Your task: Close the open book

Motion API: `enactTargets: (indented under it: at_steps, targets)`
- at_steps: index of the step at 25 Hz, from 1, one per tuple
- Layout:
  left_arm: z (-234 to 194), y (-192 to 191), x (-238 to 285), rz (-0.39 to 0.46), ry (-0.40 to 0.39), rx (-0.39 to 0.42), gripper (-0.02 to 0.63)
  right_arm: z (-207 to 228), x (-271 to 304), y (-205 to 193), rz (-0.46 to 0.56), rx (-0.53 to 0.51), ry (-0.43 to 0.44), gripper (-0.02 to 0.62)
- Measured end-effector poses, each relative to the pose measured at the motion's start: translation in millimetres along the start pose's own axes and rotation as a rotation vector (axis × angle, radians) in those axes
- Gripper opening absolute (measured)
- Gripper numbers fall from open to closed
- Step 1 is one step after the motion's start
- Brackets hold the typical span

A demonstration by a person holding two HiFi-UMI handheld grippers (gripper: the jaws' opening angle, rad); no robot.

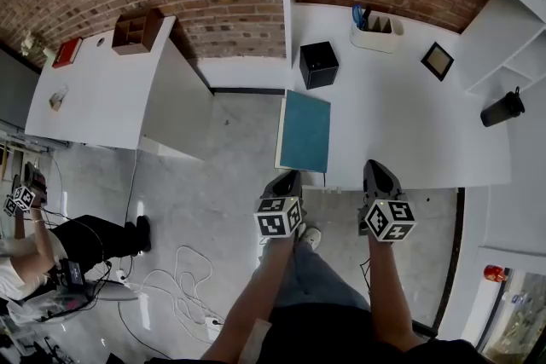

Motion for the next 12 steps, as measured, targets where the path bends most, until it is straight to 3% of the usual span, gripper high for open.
enactTargets:
  at_steps: [4, 12]
  targets:
    - [-9.7, -5.7, -7.3, -0.058, 0.041, -0.019, 0.012, -1.2, 0.2, 5.1, 0.014, 0.009, -0.001, -0.002]
    - [-4.9, 1.5, -25.7, -0.024, 0.004, 0.043, 0.012, 4.0, -5.0, 6.4, 0.036, 0.037, -0.029, -0.002]
Point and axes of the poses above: the fingertips, and each gripper's own axes: x forward along the fingers, z to its right, y out of its top, the point moved 4 cm from there along -x, backward along the fingers, and after that the axes turned 9 degrees about -x, right-handed, at the moved point
